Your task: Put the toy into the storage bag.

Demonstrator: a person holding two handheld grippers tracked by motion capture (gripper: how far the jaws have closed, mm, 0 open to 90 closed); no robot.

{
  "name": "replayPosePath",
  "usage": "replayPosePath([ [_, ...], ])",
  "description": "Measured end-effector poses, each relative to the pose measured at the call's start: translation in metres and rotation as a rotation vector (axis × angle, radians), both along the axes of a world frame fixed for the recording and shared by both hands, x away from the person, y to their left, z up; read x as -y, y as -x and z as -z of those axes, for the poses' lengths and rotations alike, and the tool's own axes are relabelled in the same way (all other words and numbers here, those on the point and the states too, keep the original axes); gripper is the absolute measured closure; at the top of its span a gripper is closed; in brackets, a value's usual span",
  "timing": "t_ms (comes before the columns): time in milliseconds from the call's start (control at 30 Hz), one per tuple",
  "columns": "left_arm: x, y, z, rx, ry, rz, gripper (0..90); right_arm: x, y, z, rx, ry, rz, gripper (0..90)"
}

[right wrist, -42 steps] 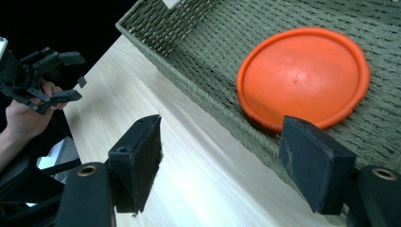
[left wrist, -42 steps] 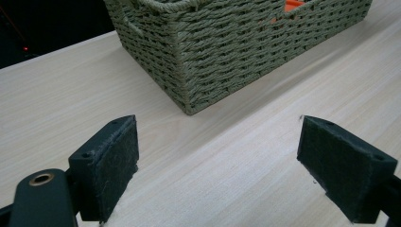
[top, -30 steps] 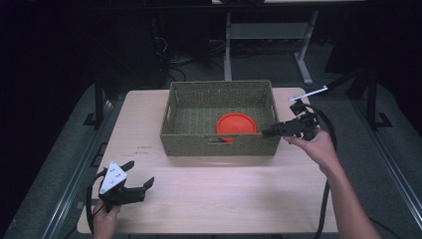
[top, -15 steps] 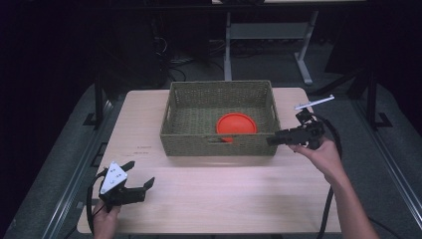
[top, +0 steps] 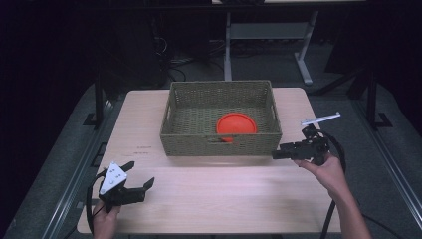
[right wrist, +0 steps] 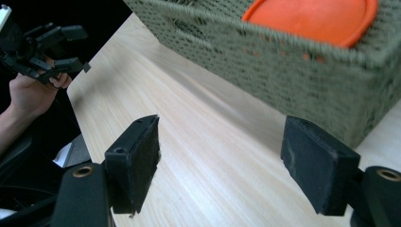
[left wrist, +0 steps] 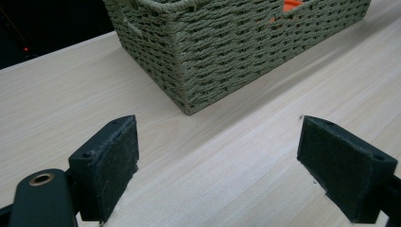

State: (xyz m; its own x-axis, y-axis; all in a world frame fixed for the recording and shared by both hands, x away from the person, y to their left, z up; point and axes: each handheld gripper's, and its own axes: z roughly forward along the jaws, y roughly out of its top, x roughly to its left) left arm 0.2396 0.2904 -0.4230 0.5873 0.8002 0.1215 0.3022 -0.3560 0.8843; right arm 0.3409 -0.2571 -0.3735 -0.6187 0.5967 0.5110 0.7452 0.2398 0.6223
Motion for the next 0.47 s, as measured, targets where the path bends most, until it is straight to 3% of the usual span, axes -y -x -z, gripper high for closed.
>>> replayPosePath([
  [233,0.0,0.001,0.0,0.003,0.006,-0.004,12.9,0.012,0.016,0.015,-0.005,-0.012,0.005,27.5],
  [333,0.0,0.001,-0.001,0.012,0.014,-0.008,12.9,0.014,0.028,0.019,0.003,-0.039,0.009,27.1],
  [467,0.001,0.0,0.0,0.014,0.016,-0.008,12.9,0.017,0.049,0.027,0.05,-0.096,0.027,24.6],
])
